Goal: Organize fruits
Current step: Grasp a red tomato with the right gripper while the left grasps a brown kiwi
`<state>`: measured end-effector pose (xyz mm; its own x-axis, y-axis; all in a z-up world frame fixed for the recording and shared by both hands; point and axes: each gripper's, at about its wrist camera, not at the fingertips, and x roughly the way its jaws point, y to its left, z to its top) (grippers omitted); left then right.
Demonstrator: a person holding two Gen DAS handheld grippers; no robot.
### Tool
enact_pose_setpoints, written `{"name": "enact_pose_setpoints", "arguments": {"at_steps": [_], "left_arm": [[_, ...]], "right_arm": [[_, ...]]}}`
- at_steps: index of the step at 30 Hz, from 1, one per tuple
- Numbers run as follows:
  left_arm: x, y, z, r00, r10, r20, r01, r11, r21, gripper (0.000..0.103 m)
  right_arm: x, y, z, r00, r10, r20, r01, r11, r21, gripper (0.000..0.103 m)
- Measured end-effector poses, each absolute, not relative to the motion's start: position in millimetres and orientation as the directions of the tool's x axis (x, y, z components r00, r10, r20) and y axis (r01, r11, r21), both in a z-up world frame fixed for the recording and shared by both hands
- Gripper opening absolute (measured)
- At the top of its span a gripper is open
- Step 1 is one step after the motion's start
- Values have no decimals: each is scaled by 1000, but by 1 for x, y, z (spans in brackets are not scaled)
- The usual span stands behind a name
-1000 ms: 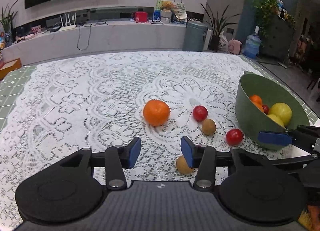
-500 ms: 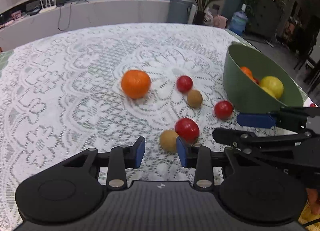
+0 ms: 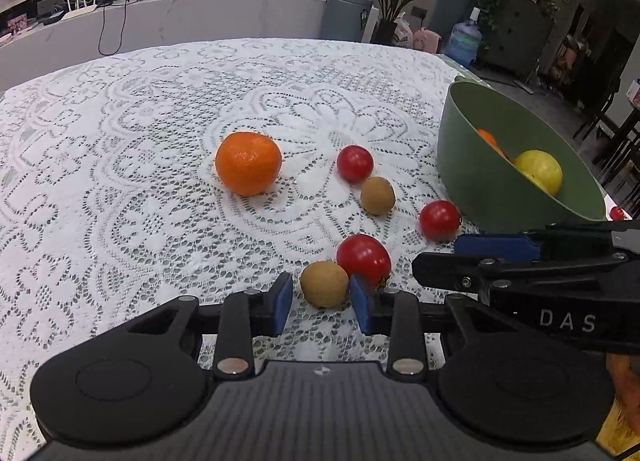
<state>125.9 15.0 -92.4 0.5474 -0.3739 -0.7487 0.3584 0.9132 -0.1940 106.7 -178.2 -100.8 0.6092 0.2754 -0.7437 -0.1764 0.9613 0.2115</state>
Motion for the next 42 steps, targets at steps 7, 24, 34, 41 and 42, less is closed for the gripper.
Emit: {"name": "enact_pose_setpoints", "arguments": {"at_steps": [7,24,34,41,42], "left_arm": [[125,11,-93,544,-383,-747,384,905,-184,30],[131,52,-77,656,-249,-713,132,967,-217,30],[131,48,-79,649,-239,-723,139,971,-197,30],[132,46,-81,645,-235,-727,147,972,-185,30],[132,46,-81,644,-235,-728,147,972,-184,30]], "right_arm": [[111,-183,-102,602,304,-738,-147,951,272,39],[117,-159,-102,602,328,-727,-235,944,231,39],[132,-136,-115,561,279,-779,-255,954,157,34],[131,-132,-117,554,293,-779,-285,946,154,24],[131,-132,-117,553,294,-779,-285,946,155,24]]}}
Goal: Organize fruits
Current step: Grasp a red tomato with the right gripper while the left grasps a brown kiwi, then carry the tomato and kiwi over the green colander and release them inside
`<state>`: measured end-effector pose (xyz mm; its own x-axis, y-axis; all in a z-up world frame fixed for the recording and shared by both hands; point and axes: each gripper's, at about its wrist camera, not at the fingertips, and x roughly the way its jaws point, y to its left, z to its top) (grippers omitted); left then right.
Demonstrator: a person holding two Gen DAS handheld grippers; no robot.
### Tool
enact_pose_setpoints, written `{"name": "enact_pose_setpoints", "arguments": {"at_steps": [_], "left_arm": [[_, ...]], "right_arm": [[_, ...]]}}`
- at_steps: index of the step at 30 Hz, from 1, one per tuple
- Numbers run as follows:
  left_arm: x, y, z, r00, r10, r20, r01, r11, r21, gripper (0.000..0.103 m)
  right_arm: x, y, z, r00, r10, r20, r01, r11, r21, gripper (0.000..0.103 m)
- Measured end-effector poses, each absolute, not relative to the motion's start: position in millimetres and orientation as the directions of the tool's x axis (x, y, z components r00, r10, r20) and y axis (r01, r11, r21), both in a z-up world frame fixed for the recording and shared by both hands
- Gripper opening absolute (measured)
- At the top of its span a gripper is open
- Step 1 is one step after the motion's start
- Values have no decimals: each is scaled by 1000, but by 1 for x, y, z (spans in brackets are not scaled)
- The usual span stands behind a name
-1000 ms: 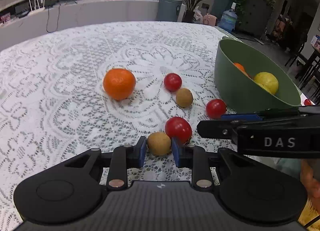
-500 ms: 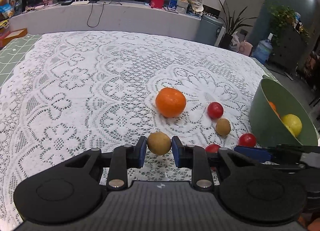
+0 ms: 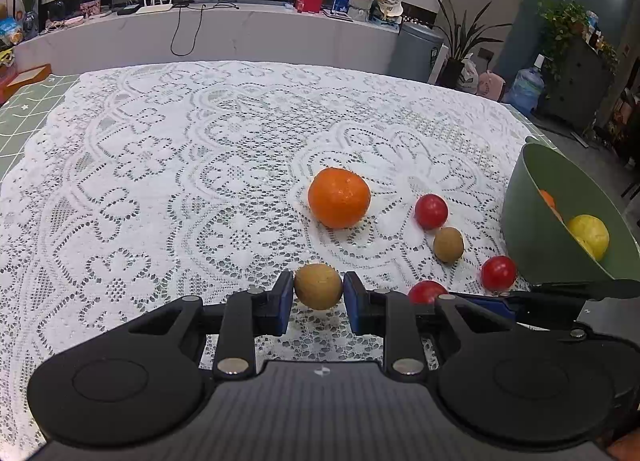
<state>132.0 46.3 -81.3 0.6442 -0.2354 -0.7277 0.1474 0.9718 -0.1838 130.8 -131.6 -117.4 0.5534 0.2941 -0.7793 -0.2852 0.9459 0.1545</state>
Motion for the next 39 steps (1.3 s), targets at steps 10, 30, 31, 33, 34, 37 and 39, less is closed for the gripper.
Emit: {"name": "enact_pose_setpoints", "arguments": {"at_steps": [10,30,31,33,34,37,39], "left_arm": [[129,45,-77,649,-262,-714,162,965,-207,30],[104,18,-45,683,-304,-664,203,952,-227,30],[103,15,-43,684,-307,-662,209,952,-224,30],[101,7,-38,685,-315,-657,224,949,-222,30],[100,3,-36,685,-320,-654,230,947,-223,30],[98,-10,-30,684,-337,-647,256,941,-219,30],[98,-20,-25,685,-345,-642,275,938,-210,30]], "right_arm": [[125,-141,-110,583,310,-751,-262,947,188,23],[96,-197,-61,685,303,-662,-192,952,237,23],[95,-202,-58,693,301,-654,-187,953,240,23],[93,-211,-50,709,297,-639,-177,953,246,23],[92,-215,-47,717,293,-632,-171,954,248,23],[89,-229,-38,741,272,-613,-153,958,241,23],[87,-238,-32,754,253,-606,-140,963,229,23]]}}
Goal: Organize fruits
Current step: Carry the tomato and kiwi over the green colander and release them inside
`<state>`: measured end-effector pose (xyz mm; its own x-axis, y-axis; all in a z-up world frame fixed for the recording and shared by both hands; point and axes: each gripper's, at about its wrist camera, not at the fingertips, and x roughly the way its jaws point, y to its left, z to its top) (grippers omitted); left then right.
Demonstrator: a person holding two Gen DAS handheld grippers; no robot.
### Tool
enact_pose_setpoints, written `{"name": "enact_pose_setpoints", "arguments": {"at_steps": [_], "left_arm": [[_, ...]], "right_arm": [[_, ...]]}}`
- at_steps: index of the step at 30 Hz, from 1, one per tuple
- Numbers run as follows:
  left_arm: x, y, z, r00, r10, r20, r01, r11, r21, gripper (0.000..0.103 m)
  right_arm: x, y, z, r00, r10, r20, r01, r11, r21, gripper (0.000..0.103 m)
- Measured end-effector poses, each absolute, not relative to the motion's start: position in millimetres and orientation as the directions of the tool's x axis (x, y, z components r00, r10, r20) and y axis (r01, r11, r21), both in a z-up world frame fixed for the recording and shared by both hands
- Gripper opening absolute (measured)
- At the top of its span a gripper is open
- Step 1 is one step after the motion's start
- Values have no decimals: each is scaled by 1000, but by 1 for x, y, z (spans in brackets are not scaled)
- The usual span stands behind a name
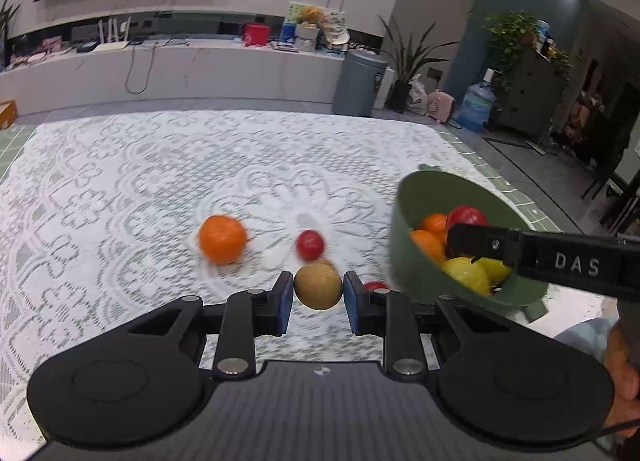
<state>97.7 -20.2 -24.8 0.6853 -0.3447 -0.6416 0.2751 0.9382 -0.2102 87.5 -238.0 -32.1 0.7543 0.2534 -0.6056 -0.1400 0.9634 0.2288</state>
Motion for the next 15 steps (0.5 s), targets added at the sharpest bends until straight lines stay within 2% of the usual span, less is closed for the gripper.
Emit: {"name": "enact_pose_setpoints", "arguments": {"at_steps": [15], "left_arm": [[117,-90,-10,667,-390,-635,391,909,-147,30]], "right_arm": [[110,-304,-28,751,108,-651,-35,992,124,23]]}}
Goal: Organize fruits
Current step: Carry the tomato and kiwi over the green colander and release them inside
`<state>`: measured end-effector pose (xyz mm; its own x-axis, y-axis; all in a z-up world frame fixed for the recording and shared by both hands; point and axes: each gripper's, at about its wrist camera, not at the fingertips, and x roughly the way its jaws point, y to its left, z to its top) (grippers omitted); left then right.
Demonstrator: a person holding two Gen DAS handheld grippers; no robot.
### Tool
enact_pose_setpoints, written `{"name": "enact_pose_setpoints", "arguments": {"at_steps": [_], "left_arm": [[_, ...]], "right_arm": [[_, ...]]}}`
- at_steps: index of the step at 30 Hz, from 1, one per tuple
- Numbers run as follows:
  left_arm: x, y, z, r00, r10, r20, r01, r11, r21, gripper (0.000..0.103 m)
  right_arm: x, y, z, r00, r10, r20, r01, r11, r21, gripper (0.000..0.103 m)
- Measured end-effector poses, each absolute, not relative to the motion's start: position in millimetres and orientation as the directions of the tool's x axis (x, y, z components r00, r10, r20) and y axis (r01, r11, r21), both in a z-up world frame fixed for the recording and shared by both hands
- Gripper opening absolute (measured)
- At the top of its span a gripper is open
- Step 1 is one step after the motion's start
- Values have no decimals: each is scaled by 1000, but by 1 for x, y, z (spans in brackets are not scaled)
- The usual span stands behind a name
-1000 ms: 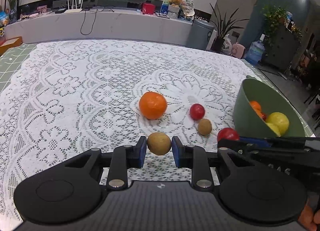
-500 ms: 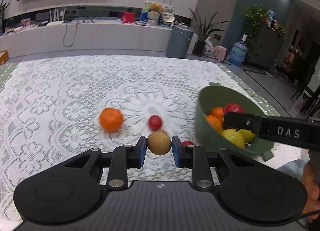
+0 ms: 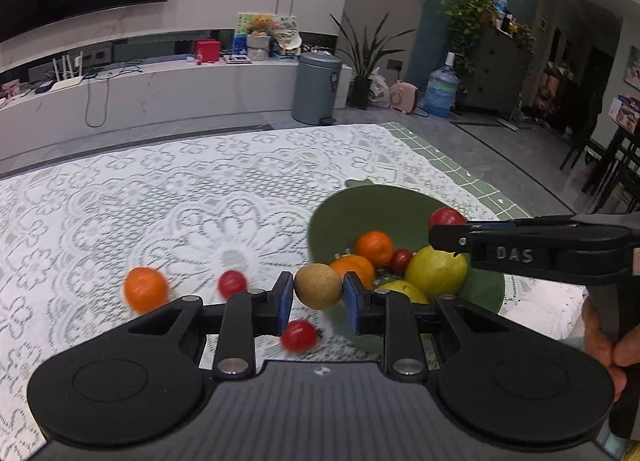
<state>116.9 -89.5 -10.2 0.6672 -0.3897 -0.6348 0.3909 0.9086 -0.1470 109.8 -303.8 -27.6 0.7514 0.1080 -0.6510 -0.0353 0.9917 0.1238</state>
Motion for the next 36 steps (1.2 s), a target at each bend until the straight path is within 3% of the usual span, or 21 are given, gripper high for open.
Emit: {"name": "enact_pose_setpoints", "arguments": {"at_steps": [17,36], "left_arm": [[160,-130,-33,614,-368,-699,458,887,-65,30],[174,-142,-45,611,-366,-702,477,878,-42,30]], "right_arm": [[157,-320,-58,649,139,-748,4,982,186,24],[165,-317,-70,615,132,-778,24,982,186,24]]}}
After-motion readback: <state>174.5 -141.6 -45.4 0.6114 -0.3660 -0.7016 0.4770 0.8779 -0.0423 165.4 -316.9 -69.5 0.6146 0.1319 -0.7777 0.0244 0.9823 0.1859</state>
